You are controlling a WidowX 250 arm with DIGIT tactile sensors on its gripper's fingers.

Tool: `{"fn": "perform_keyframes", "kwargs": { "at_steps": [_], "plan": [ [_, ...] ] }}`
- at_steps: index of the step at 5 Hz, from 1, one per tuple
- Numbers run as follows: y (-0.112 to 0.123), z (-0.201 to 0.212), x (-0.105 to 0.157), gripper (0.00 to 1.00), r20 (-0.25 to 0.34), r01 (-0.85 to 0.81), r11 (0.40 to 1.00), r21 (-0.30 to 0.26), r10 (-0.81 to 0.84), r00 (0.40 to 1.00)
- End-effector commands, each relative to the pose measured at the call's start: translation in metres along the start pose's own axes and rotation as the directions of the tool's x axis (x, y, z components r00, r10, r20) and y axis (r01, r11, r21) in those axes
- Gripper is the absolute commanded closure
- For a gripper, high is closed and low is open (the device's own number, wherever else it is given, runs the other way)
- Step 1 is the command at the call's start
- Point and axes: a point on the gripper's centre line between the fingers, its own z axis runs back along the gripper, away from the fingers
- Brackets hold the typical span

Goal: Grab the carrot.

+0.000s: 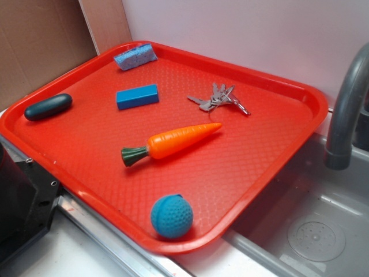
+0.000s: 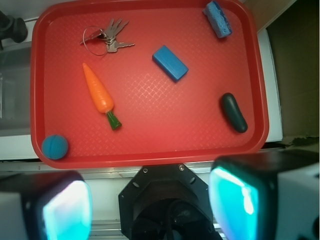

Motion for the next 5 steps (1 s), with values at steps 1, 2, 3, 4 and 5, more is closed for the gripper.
{"fn": "perform_keyframes", "kwargs": {
  "at_steps": [1, 2, 3, 4, 5],
  "plan": [
    [0.0, 0.0, 0.0, 0.0, 0.0, 0.0, 1.0, 0.0, 0.0, 1.0],
    [0.0, -0.05, -0.007, 0.0, -0.081, 0.009, 1.0, 0.01, -0.008, 0.997],
    [0.0, -0.082, -0.011, 0.0, -0.084, 0.014, 1.0, 0.018, -0.012, 0.996],
    [0.006, -0.104, -0.009, 0.0, -0.154, 0.055, 0.997, -0.059, -0.064, 0.986],
    [0.006, -0.104, -0.009, 0.0, -0.154, 0.055, 0.997, -0.059, -0.064, 0.986]
  ]
}}
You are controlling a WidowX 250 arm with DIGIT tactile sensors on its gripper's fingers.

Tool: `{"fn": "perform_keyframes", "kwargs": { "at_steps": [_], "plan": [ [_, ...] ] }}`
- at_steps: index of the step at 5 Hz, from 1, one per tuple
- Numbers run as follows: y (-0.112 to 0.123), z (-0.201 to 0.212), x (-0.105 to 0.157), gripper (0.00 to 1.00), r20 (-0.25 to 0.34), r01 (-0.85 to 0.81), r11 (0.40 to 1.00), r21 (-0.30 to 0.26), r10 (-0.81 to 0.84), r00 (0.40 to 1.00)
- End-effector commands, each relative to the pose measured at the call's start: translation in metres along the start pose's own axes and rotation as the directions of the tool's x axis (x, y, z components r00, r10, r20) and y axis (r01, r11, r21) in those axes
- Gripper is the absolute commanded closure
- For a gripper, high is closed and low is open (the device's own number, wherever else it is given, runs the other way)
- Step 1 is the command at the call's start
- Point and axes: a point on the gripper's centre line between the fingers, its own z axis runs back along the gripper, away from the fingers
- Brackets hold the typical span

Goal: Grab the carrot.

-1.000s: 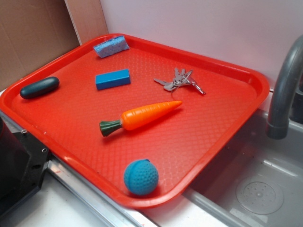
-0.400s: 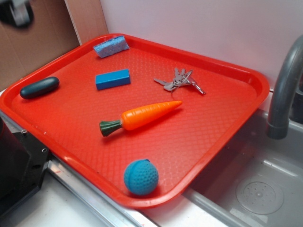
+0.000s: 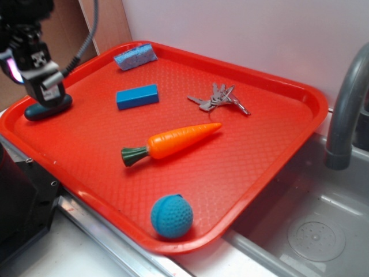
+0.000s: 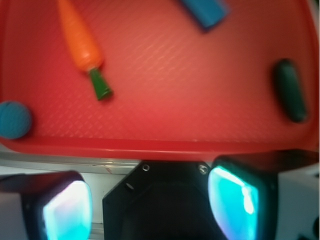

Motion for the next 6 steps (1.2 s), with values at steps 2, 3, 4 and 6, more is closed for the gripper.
{"fn": "perform_keyframes", "kwargs": {
  "at_steps": [2, 3, 4, 6],
  "plan": [
    [-0.05, 0.003, 0.031, 0.0, 0.042, 0.198, 0.98, -0.033, -0.197, 0.98],
    [-0.102, 0.009, 0.047, 0.0, 0.082, 0.32, 0.947, -0.028, -0.317, 0.945],
    [-0.139, 0.0, 0.063, 0.0, 0.073, 0.347, 0.938, -0.007, -0.346, 0.935],
    [-0.131, -0.002, 0.058, 0.0, 0.045, 0.309, 0.951, -0.015, -0.308, 0.95]
  ]
}}
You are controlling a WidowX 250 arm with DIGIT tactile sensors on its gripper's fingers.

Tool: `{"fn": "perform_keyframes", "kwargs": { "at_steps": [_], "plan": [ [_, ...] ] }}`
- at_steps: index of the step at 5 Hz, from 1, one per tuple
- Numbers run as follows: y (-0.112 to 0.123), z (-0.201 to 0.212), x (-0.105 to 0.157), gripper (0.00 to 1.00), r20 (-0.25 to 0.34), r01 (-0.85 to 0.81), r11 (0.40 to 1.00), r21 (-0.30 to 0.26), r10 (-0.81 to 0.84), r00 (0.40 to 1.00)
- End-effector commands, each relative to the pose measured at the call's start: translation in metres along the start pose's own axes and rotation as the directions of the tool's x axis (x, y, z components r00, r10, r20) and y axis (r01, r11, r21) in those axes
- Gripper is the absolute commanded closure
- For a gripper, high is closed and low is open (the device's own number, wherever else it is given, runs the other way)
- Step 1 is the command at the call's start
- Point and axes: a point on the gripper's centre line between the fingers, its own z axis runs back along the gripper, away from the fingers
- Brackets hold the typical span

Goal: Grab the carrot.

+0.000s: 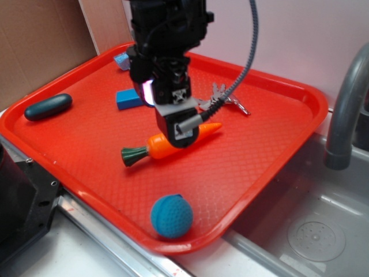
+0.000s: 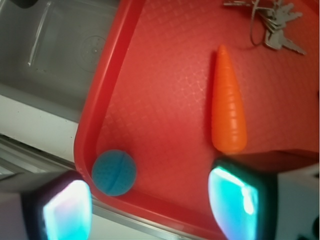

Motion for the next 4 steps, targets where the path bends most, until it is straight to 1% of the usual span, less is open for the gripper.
{"fn": "perform_keyframes", "kwargs": {
  "at_steps": [1, 2, 3, 4],
  "plan": [
    [-0.004, 0.01, 0.0, 0.0, 0.04, 0.001, 1.0, -0.016, 0.0, 0.999],
    [0.02, 0.011, 0.015, 0.0, 0.097, -0.022, 0.999, 0.03, 0.019, 0.995],
    [0.044, 0.016, 0.022, 0.0, 0.118, -0.063, 0.996, 0.057, 0.056, 0.991],
    [0.06, 0.011, 0.017, 0.0, 0.097, -0.111, 0.992, 0.059, 0.105, 0.99]
  ]
}}
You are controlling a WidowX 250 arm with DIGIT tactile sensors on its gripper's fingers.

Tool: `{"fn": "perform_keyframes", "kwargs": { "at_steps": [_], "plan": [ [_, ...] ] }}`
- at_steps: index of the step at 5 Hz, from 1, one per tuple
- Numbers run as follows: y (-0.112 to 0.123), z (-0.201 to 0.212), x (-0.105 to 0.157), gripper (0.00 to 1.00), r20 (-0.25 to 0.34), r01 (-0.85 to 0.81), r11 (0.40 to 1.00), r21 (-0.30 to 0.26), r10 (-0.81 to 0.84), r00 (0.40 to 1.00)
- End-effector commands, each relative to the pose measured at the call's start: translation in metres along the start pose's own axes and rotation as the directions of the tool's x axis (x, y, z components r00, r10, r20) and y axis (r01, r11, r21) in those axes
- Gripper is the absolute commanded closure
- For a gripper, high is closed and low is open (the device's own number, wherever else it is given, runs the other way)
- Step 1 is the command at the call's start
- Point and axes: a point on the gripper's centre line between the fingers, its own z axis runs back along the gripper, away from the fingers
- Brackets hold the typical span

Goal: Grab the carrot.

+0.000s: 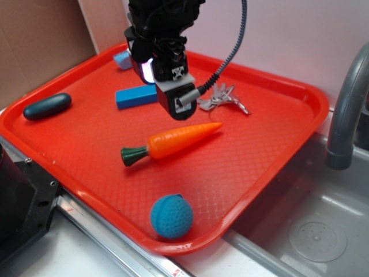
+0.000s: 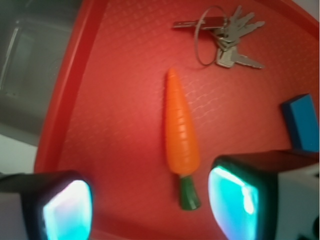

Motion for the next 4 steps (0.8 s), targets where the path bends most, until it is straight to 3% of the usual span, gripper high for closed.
{"fn": "perform_keyframes", "kwargs": {
  "at_steps": [1, 3, 4],
  "plan": [
    [0.02, -0.029, -0.01, 0.0, -0.057, -0.082, 0.996, -0.016, 0.081, 0.995],
    [0.022, -0.093, -0.018, 0.0, -0.265, -0.065, 0.995, 0.08, 0.084, 0.96],
    [0.018, -0.11, -0.033, 0.0, -0.317, -0.056, 0.993, 0.106, 0.087, 0.944]
  ]
}}
